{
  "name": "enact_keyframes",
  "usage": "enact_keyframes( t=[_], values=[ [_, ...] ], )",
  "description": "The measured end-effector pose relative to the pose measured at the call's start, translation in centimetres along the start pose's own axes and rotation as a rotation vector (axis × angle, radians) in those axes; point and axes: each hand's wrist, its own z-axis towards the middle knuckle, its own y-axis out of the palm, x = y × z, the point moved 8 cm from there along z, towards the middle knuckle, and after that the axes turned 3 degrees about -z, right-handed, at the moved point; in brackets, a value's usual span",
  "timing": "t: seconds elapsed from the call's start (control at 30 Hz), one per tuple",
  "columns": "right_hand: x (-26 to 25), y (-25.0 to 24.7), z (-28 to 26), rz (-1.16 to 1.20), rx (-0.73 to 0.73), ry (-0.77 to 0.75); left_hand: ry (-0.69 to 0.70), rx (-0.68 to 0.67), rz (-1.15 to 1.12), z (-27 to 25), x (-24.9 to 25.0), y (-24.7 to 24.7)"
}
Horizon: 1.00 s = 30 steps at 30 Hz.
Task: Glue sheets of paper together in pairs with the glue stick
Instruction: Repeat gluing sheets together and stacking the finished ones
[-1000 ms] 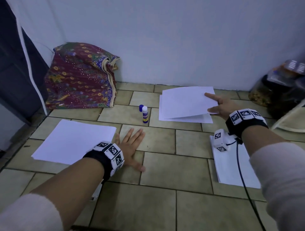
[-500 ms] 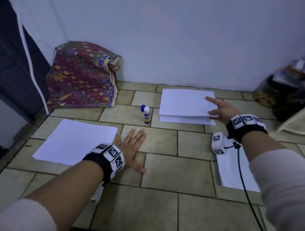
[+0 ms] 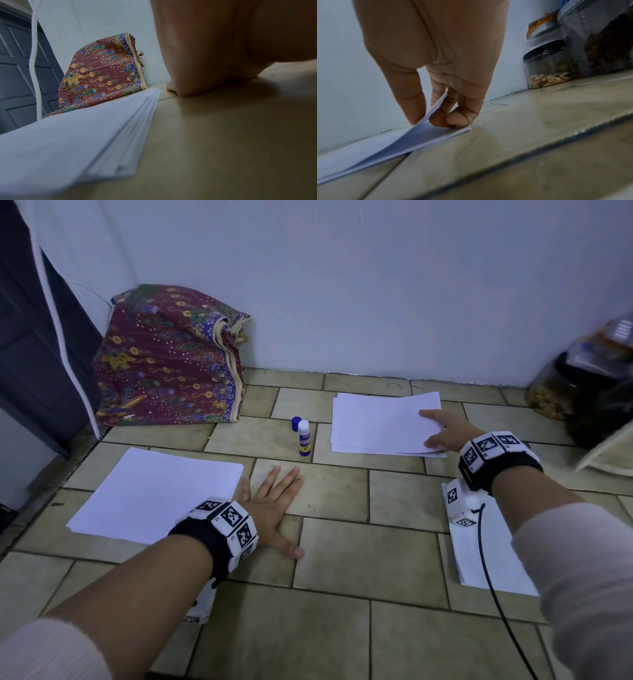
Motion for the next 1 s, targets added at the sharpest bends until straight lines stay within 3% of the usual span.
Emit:
enact_keyframes(
  t=[0.43,0.73,1.0],
  values=[
    [-0.3,0.1,0.1,0.055,-0.03,0.039,0.001,0.004,-0.004,-0.4,0.4,-0.2],
    [-0.2,0.8,0.2,-0.185,0.031,0.125,0.0,0.008,0.0,-0.4,0.3,-0.2],
    [-0.7,1.1,-0.2,-0.359,-0.02,0.215,-0.005,0.0,-0.006,-0.2,0.1,-0.1]
  ],
)
